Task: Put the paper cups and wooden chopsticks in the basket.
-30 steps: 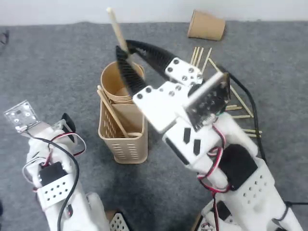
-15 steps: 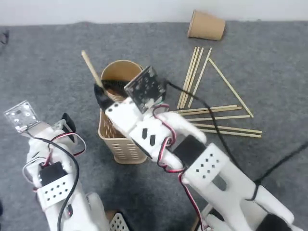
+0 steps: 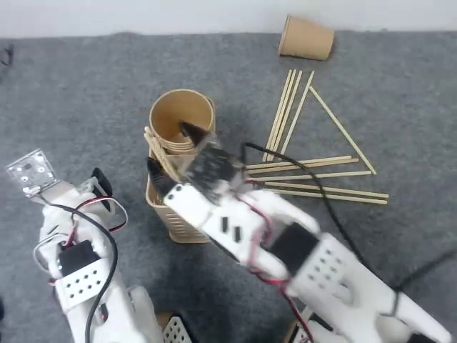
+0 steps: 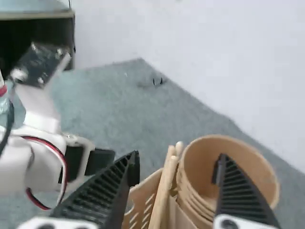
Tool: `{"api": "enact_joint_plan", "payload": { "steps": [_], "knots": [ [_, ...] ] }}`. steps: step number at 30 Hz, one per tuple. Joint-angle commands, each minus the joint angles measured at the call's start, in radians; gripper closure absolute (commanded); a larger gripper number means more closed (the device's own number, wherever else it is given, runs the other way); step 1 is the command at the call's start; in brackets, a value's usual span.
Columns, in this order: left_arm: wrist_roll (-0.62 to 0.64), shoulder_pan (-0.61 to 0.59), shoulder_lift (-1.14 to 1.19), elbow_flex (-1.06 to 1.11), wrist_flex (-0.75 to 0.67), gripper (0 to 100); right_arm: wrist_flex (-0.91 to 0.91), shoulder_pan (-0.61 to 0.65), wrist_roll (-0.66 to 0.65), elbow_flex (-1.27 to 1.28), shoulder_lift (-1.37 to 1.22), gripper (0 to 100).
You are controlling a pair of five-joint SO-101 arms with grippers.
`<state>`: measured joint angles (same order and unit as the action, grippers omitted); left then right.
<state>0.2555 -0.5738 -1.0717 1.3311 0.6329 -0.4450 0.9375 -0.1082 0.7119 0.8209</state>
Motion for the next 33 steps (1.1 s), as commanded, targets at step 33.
{"api": "enact_joint_plan", "payload": {
  "steps": [33],
  "knots": [
    [-0.012,0.006,-0.017,0.007,-0.023,81,-0.484,-1.059,-0.655,-0.841,-1.024,80.4]
  ]
}}
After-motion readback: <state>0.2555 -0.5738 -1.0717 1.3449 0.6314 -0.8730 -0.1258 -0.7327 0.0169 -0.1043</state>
